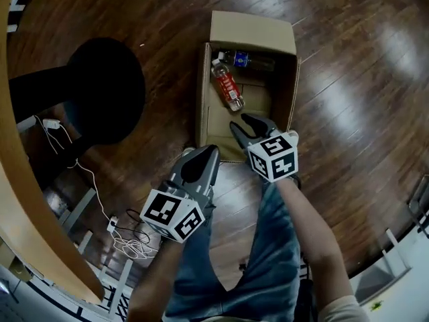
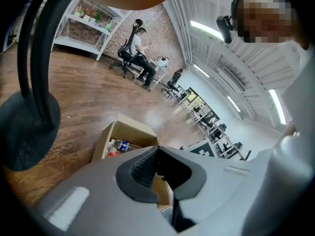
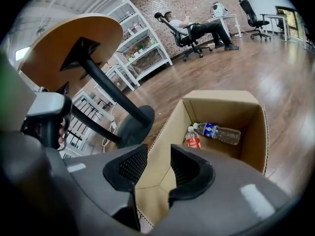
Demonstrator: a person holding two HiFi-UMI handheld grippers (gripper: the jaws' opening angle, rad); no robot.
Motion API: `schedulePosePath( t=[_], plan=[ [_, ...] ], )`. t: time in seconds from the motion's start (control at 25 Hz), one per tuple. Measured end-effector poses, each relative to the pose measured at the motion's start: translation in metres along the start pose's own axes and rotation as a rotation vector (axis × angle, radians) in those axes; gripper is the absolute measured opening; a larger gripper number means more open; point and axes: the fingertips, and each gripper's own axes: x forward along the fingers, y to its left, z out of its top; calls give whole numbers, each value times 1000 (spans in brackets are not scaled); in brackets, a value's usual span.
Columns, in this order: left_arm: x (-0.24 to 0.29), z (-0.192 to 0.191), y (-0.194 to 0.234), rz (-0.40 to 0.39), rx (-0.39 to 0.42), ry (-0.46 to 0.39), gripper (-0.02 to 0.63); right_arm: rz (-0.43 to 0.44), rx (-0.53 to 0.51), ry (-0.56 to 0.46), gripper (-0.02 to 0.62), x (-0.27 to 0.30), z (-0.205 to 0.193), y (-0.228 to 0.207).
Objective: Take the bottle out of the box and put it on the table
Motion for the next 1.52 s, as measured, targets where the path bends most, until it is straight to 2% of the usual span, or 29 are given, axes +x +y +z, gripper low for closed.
schedulePosePath(
  t=[0.28, 0.48, 0.92, 1.08, 1.32, 1.52],
  plan=[
    [-4, -46, 25, 4, 0, 74, 0, -51, -9, 39, 174, 58, -29, -31],
    [7, -64, 36, -32, 10, 111, 0, -120, -32, 65, 189, 99, -39, -66],
    [34, -55, 50, -81, 31, 81, 0, -219, -28, 166, 318, 176, -57, -117],
    [32, -65, 48, -86, 48, 104, 0, -216, 3, 190, 328, 197, -54, -128],
    [36, -75, 64, -57, 56, 138, 0, -278, -85, 265, 333, 219, -54, -145],
    [45, -76, 67, -49, 75, 137, 0, -305, -102, 311, 333, 234, -60, -146]
  ],
)
